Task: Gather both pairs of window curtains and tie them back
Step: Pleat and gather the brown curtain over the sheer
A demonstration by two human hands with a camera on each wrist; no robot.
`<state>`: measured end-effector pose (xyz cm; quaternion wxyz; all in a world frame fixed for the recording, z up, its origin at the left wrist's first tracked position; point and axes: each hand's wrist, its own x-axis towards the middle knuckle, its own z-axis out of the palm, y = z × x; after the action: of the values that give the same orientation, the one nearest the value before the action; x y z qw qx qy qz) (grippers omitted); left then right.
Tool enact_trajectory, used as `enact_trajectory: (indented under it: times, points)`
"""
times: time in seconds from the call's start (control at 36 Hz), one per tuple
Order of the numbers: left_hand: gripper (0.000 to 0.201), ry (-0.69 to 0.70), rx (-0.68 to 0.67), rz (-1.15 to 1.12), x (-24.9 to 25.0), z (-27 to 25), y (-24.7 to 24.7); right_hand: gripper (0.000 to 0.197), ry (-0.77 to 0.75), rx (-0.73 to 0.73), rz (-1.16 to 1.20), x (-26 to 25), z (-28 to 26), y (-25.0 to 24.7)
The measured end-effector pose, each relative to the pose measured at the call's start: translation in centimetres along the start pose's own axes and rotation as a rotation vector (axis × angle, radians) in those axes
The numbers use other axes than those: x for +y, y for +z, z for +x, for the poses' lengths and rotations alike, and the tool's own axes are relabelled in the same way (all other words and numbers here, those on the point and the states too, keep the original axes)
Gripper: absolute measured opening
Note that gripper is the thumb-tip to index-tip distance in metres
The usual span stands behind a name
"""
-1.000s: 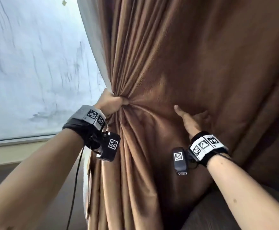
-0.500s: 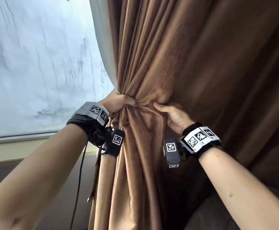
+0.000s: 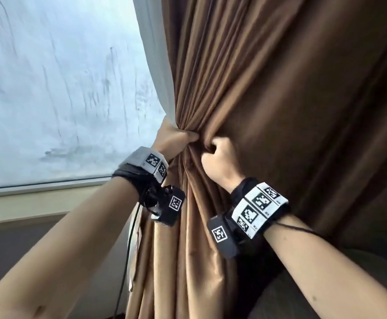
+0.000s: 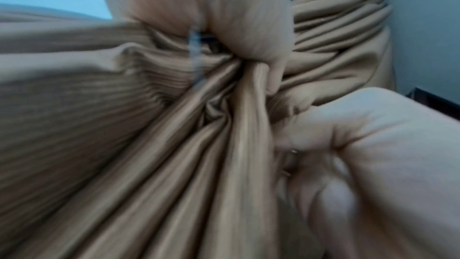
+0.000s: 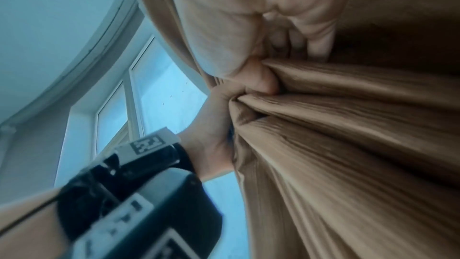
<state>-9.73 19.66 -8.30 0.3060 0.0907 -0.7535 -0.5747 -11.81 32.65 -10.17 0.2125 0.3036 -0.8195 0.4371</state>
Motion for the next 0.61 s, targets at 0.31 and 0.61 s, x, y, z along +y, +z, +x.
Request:
enact_trajectory:
  times: [0.31, 0.61]
  points:
    - [0.114, -0.168, 0.075, 0.062, 0.5, 0.2, 1.2, 0.05, 0.114, -0.318, 0.102, -1.0, -0.3, -0.6]
    - [0.047, -0.078, 0.228, 0.263, 0.7, 0.4, 0.1, 0.044, 0.316, -0.047, 0.466, 4.2, 1.1, -1.0]
